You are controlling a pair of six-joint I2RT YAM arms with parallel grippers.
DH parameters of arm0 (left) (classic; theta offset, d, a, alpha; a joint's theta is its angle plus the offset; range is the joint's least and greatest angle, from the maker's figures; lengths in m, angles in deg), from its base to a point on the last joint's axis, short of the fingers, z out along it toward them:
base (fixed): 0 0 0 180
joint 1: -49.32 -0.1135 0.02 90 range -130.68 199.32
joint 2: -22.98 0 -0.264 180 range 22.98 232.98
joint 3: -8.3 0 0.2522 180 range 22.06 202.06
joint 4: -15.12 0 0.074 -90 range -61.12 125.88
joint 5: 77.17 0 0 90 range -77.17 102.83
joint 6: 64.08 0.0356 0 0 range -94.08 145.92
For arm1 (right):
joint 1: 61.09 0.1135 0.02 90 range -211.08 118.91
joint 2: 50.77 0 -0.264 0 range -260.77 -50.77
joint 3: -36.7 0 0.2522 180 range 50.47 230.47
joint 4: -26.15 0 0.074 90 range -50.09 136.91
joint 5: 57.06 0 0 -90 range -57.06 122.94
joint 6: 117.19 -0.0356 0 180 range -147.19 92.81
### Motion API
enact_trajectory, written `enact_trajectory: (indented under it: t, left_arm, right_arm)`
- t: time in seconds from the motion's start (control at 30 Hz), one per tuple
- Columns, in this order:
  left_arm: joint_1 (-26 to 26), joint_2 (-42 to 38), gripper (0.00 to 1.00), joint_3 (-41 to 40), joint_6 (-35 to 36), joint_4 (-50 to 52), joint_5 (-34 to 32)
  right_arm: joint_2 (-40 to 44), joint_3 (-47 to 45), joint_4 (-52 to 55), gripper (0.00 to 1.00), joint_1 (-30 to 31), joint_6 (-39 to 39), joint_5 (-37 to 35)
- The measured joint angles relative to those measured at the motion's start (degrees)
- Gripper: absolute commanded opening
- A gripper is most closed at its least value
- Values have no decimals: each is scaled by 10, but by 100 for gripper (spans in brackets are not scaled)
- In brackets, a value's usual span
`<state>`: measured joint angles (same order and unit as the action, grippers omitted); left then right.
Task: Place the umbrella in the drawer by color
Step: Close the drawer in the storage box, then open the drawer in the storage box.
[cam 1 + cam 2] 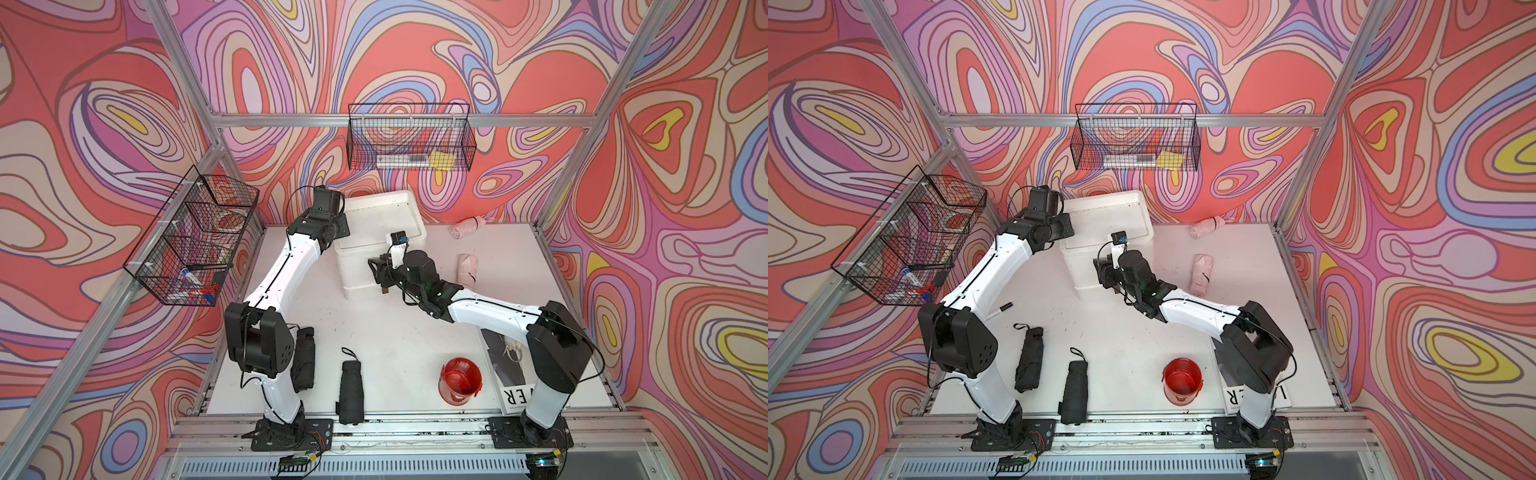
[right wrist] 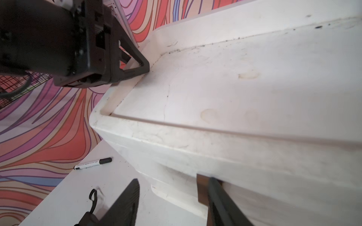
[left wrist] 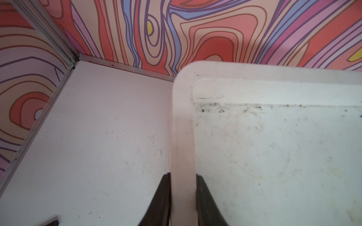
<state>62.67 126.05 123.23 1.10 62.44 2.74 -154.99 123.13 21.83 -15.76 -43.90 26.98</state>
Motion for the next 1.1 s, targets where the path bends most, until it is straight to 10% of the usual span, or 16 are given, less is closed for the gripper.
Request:
enact_trajectory:
  t: [0.73, 1.1]
  left_arm:
    - [12, -33, 20, -31, -28, 13, 31]
    - [12, -33, 21, -31, -41, 12, 33]
  right_arm:
    - [54, -186, -37, 58, -3, -57, 19]
    - [-55, -136, -82, 39, 5, -66, -58]
